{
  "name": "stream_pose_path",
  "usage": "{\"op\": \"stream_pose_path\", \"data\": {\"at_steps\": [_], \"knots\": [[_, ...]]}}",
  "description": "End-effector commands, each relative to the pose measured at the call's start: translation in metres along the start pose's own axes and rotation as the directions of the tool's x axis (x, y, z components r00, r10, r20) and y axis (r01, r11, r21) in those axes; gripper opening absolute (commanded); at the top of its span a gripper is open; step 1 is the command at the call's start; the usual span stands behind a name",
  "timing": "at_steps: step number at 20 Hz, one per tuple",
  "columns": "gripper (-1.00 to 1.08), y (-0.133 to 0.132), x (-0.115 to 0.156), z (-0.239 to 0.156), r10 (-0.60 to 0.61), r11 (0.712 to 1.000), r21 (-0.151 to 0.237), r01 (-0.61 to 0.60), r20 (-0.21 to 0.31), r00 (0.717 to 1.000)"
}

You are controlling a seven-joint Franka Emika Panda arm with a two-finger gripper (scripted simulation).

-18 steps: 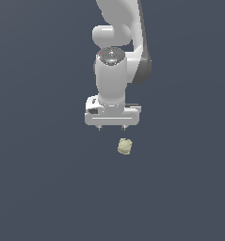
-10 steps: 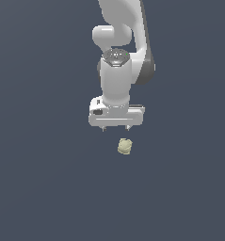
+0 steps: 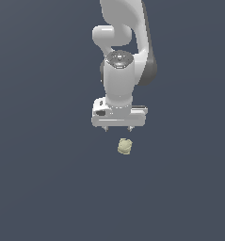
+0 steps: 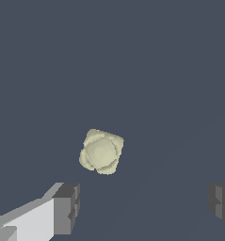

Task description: Pick up the object and move it to a goal position.

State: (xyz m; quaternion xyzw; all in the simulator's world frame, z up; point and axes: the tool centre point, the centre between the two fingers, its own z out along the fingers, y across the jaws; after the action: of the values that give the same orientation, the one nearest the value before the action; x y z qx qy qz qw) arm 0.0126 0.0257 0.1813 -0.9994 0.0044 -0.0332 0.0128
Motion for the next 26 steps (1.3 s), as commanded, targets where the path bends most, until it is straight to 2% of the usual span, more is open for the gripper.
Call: {"op": "stream_pose_path", "data": {"at_steps": [1,10,18,26], "knots": [[1.00,-0.002,0.000,0.003,0.010,1.000,0.000,-0.010,0.003,1.000],[1.00,-0.014,0.001,0.033,0.107,0.994,-0.009,-0.107,0.024,0.994],[1.00,-0.030,0.000,0.072,0.231,0.973,-0.029,-0.230,0.047,0.972],[1.00,-0.038,-0.002,0.091,0.290,0.957,-0.043,-0.287,0.055,0.956]]}}
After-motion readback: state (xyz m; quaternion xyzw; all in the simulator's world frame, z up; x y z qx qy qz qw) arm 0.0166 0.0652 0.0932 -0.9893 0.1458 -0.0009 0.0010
